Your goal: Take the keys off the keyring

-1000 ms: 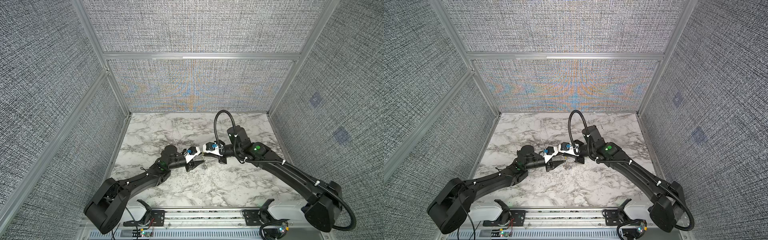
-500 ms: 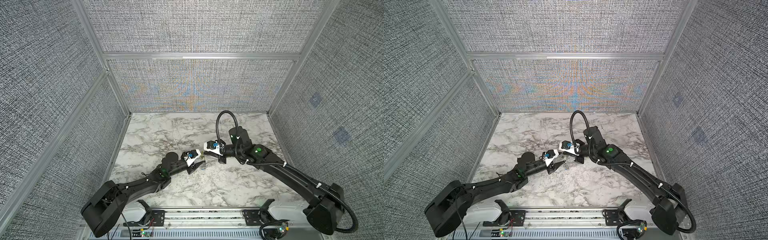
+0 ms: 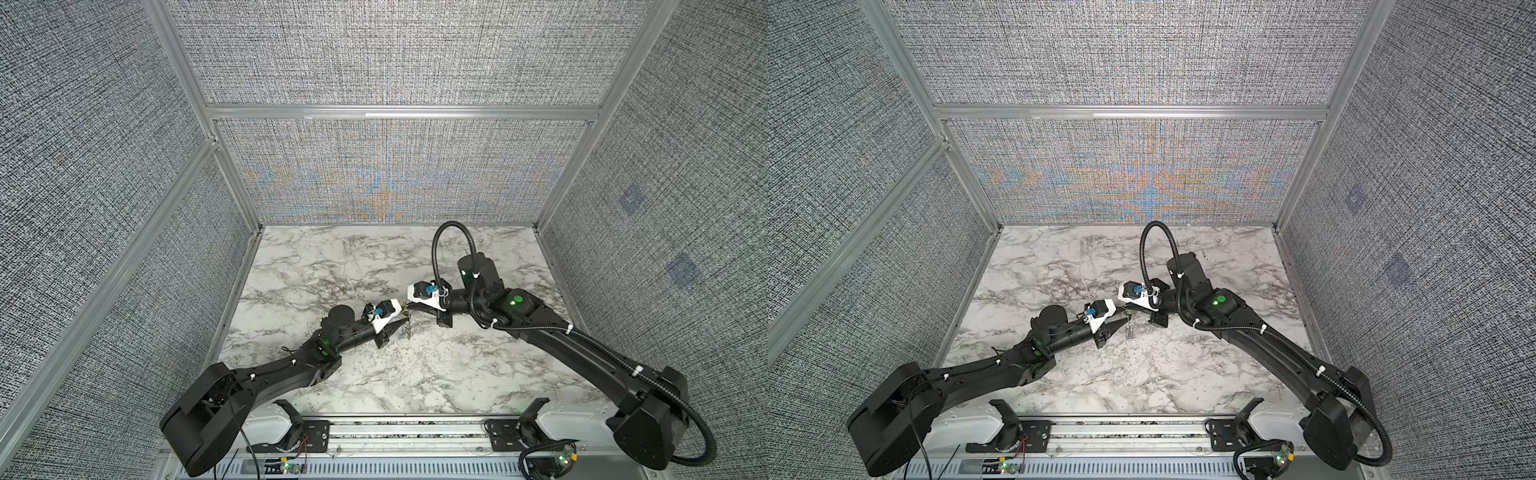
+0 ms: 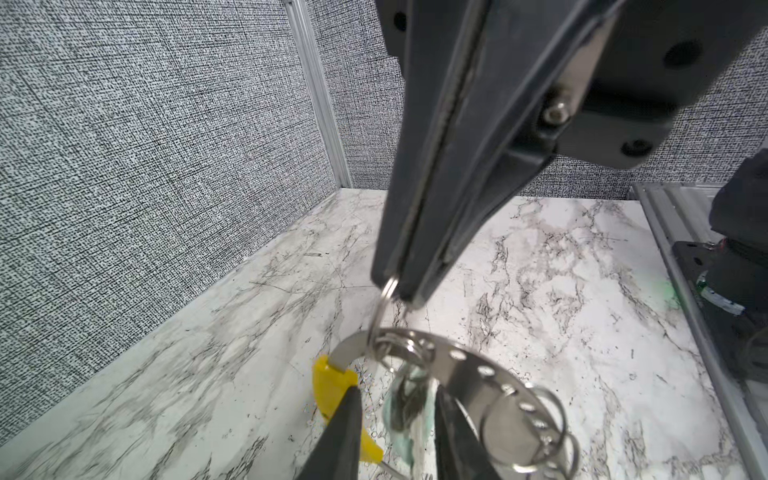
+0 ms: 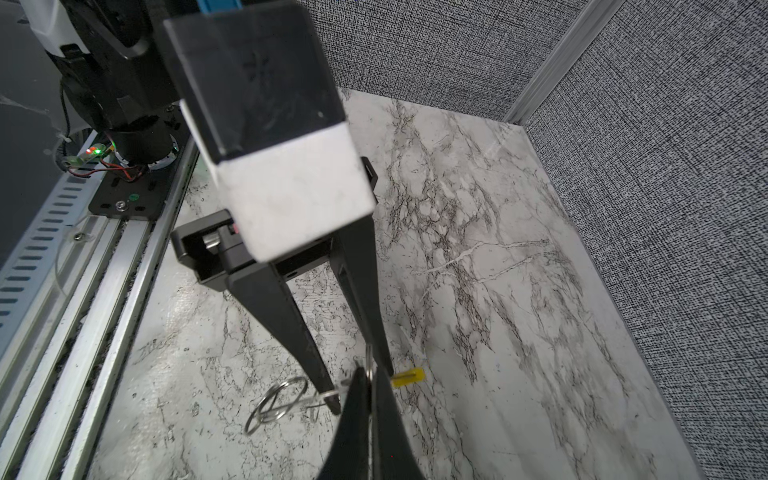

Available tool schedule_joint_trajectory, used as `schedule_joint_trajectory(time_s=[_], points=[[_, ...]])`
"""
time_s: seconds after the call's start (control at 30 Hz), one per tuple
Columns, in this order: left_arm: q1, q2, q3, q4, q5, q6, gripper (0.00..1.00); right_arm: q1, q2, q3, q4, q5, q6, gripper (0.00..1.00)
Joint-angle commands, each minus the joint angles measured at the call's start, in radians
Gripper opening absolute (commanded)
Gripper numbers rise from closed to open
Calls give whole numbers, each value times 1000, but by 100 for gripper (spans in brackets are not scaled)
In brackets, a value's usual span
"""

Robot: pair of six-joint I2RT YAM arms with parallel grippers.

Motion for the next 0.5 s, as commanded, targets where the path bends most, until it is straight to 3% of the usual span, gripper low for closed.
schedule_joint_trajectory(time_s=[0.0,0.2,0.47], points=[[0,-9,-3,37,35,11,24,1,-5,-3,15,-1,-14,0],[0,-13,-5,28,57,19,12,2,-11,-3,1,11,-30,0],[0,-12,0,19,64,23,10,2,-17,-7,-1,19,-35,0]])
